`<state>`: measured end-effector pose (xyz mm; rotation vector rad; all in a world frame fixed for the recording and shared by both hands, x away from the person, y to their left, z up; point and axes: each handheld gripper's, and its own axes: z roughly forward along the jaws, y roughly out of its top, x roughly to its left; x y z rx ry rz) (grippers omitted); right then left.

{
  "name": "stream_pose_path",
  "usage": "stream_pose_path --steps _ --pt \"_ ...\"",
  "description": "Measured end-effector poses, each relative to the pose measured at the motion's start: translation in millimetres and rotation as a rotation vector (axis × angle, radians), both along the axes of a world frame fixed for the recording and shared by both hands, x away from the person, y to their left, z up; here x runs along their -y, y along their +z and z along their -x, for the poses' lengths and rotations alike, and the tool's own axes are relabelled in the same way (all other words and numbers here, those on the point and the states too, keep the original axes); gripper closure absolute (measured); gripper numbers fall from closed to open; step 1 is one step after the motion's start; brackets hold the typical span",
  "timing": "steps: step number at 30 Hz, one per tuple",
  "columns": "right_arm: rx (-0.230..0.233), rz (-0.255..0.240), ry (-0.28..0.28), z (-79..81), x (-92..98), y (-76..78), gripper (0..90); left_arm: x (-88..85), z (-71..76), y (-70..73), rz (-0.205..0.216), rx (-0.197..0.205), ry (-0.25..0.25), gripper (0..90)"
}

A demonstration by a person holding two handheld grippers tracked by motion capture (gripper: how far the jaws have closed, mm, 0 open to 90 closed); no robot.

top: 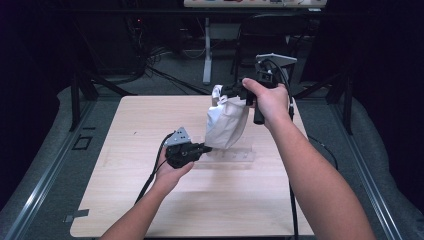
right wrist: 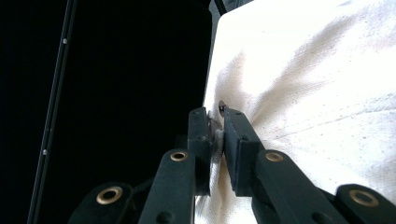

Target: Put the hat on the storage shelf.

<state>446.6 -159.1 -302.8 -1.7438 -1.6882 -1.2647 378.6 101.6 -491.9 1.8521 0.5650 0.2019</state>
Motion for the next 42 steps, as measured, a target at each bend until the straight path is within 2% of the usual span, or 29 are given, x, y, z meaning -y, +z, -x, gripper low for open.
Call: stream_pose_path --steps 2,5,13,18,22,23,24,26,28,31,33,35,37,38,42 --pt "-0.004 0.002 0.0 0.1 -1.0 -0.5 82.0 -4.5 -3.4 0.1 0.0 -0.007 -0.019 86.0" --pt "-0.003 0.005 -0.001 0.0 -3.0 -0.8 82.0 -9.0 -8.8 -1.2 0.029 -0.034 -0.037 86.0" --pt "-0.008 0.02 -0.001 -3.3 -11.1 -5.0 81.9 -15.0 -15.0 -3.1 0.023 -0.061 -0.038 86.0" --pt "-0.013 0.03 0.019 -4.5 -16.1 -9.9 81.9 -16.2 -8.7 -11.7 0.028 -0.063 -0.003 85.9" --pt "-0.025 0.033 0.039 -5.4 -17.9 -15.5 81.5 -16.6 -1.3 -15.4 -0.001 -0.045 0.03 86.0" --pt "-0.02 0.031 0.03 -5.4 -18.7 -16.9 81.3 -17.2 0.1 -16.9 -0.003 -0.042 0.033 86.0" --pt "-0.019 0.04 0.032 -5.3 -18.5 -17.8 80.5 -18.0 1.4 -18.7 -0.001 -0.04 0.042 86.0" --pt "-0.018 0.043 0.036 -5.4 -17.9 -19.4 73.4 -20.4 3.8 -22.8 0.005 -0.041 0.066 86.0" --pt "-0.003 0.061 0.025 -5.3 -15.6 -18.6 72.3 -21.2 6.6 -28.0 0.018 -0.038 0.112 85.9" --pt "0.012 0.072 0.01 -4.9 -9.6 -16.4 69.7 -24.0 9.3 -33.4 0.03 -0.048 0.122 85.9" --pt "0.027 0.082 -0.005 -3.8 -5.6 -15.4 69.0 -26.7 10.9 -35.4 0.015 -0.06 0.135 85.8" --pt "0.027 0.081 -0.009 -2.8 -2.1 -14.7 68.7 -29.7 12.1 -38.9 0.021 -0.066 0.151 85.5" --pt "0.031 0.084 -0.016 -1.5 0.7 -12.8 68.9 -29.6 14.1 -41.3 0.049 -0.085 0.162 85.5" --pt "0.028 0.084 -0.016 -1.2 2.0 -12.1 69.0 -30.0 13.7 -41.3 0.038 -0.062 0.162 85.5" --pt "0.03 0.081 -0.026 0.3 6.2 -10.7 69.3 -29.7 14.0 -41.1 0.045 -0.092 0.166 85.5"
